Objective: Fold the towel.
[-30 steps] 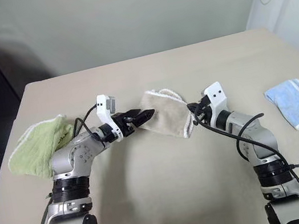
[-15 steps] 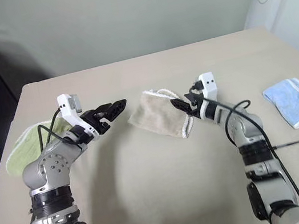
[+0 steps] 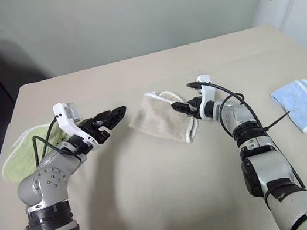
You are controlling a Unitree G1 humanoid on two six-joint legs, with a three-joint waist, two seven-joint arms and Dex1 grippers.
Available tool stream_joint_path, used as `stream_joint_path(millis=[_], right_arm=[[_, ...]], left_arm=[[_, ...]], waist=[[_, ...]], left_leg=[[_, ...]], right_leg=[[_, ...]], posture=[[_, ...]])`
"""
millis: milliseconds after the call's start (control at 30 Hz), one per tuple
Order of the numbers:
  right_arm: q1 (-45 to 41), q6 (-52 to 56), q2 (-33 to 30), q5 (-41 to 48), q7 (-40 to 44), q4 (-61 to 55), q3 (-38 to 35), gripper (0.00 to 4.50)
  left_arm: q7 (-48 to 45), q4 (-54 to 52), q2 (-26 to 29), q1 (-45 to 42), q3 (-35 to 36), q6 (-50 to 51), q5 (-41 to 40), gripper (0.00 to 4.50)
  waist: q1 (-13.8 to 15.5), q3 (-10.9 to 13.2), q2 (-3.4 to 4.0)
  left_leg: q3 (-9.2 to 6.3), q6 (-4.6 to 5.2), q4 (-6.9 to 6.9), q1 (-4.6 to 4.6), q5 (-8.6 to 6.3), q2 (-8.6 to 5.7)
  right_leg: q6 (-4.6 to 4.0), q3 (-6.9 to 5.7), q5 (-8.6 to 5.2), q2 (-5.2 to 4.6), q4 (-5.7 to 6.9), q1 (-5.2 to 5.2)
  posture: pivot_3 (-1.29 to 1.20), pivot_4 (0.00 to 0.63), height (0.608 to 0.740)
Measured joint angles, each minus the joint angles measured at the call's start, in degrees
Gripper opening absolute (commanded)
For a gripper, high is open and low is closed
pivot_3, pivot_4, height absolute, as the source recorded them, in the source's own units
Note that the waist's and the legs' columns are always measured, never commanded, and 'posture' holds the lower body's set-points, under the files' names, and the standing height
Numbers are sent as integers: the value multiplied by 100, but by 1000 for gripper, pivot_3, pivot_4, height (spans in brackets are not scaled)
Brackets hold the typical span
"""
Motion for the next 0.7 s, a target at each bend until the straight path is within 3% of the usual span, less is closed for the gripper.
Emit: stream_joint_path(millis=[267,300,400,700], right_arm=[[3,307,155,-34,544,-13,131,4461],[3,310,184,-38,547,-12,136,4294],[1,275,252,-49,480,41,109,3573],[2,187,269,-13,242,124,-213,529]], left_arm=[[165,-201,-25,201,-6,82,-149,4500],[175,-206,-31,204,-10,82,-155,4500],[252,-214,-41,212,-17,83,-158,4500],[333,-226,-55,250,-143,84,-159,4500]], waist=[[-15,0,0],[-16,0,0],[-17,0,0],[-16,0,0]], left_leg=[[-1,-4,12,-1,3,1],[-1,-4,15,-1,3,1],[-1,-5,22,0,3,1],[-2,-5,41,0,3,1]], right_leg=[[-10,-3,4,0,11,1],[-11,-3,3,0,17,1],[-14,-5,1,0,34,0],[-21,-9,-2,0,53,0]], posture=[[0,150,735],[0,150,735],[0,150,735],[0,150,735]])
